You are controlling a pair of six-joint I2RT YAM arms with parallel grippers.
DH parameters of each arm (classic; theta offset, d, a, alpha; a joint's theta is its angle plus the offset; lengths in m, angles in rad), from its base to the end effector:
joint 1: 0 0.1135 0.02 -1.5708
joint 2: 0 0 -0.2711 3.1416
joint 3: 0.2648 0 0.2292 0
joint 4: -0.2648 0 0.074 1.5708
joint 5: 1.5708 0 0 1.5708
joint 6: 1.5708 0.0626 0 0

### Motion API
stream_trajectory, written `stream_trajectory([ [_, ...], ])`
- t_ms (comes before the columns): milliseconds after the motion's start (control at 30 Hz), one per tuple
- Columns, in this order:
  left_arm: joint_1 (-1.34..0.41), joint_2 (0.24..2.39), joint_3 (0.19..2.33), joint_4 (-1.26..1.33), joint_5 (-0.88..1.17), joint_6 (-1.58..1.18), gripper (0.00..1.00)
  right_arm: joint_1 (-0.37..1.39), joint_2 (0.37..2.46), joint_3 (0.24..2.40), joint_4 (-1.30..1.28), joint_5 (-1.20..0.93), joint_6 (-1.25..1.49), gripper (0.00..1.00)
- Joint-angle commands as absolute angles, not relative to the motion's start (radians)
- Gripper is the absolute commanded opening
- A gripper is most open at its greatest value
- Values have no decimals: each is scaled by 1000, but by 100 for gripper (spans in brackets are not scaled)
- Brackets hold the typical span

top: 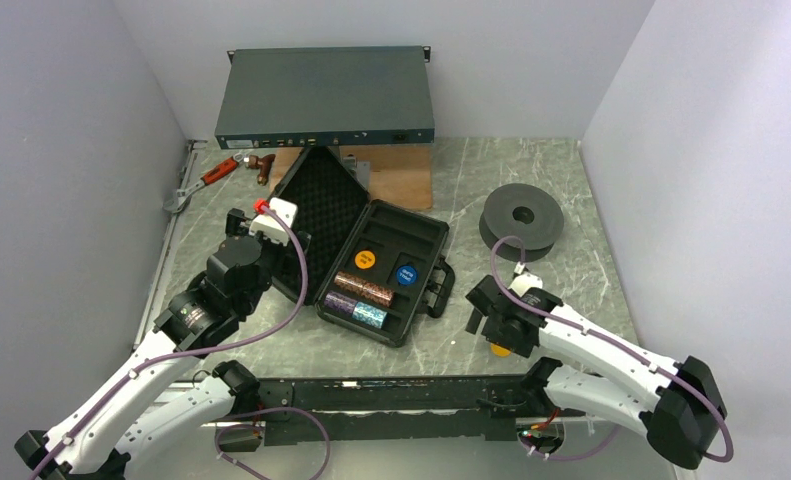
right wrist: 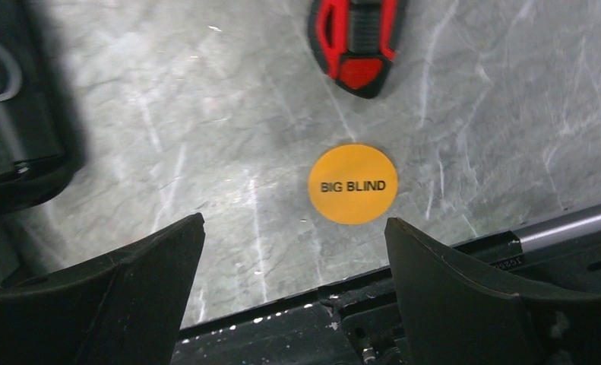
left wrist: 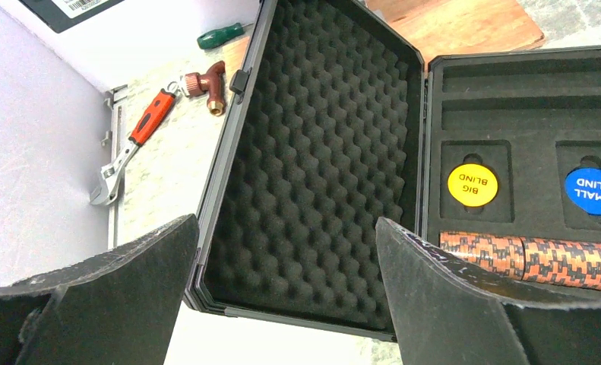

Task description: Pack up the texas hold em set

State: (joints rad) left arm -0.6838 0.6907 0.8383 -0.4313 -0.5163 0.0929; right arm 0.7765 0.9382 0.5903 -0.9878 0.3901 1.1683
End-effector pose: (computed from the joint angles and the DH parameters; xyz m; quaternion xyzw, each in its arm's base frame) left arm 0.1314 -0.0672 0.3421 0.1511 0.7739 0.0265 0.6145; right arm 0.1015 0.0663 0.1848 0.2119 0.9512 -0.0134 0.2238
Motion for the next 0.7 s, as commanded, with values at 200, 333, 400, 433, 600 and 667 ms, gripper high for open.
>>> stream_trajectory([
  [200,-683,683,847,-416,-491,95,93,680,874,473,-939,331,1316,83],
  [333,-683,683,847,-415,-490,95,93,620,874,439,-900,296,1298,78],
  [400,-683,682,847,-414,-491,96,93,596,866,428,-887,290,1289,77],
  [433,-683,681,845,-414,-493,97,93,591,866,425,-884,291,1287,77],
  [600,-683,680,845,-413,-493,97,94,583,903,428,-880,298,1293,74],
  [667,-682,680,845,-414,-493,97,94,582,914,428,-873,300,1289,72],
])
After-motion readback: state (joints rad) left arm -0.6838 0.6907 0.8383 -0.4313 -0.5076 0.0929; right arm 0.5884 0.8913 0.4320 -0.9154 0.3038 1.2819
